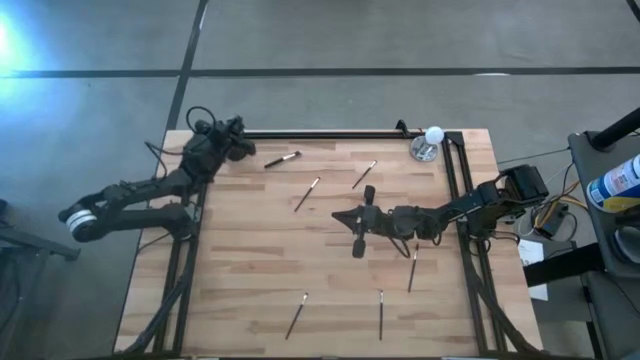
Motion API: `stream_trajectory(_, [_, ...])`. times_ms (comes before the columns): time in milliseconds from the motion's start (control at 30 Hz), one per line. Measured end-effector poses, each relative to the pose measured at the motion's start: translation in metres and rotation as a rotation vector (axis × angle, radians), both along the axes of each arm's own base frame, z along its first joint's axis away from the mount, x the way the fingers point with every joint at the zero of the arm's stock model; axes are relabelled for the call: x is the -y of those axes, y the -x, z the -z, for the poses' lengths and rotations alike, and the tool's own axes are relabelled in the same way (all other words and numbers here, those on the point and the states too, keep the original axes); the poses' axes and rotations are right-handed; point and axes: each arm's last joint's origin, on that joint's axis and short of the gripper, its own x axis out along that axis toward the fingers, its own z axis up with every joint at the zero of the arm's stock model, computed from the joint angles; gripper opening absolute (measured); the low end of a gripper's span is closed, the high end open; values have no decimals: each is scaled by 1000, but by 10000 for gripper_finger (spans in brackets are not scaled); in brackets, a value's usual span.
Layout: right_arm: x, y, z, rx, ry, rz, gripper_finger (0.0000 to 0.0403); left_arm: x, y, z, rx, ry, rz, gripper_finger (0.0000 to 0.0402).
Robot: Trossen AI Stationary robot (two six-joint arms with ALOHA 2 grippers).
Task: Pick & Place Makeup Supplies
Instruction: Put the makeup brush into the makeup holder
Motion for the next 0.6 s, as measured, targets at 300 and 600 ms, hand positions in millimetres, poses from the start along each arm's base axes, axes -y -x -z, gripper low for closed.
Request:
stream_trajectory(300, [0,0,0,-2,6,0,8,-10,9,3,-51,70,-112,12])
stream_trajectory(600, [0,0,0,-1,3,0,8,-20,20,12,-53,145,-194,12])
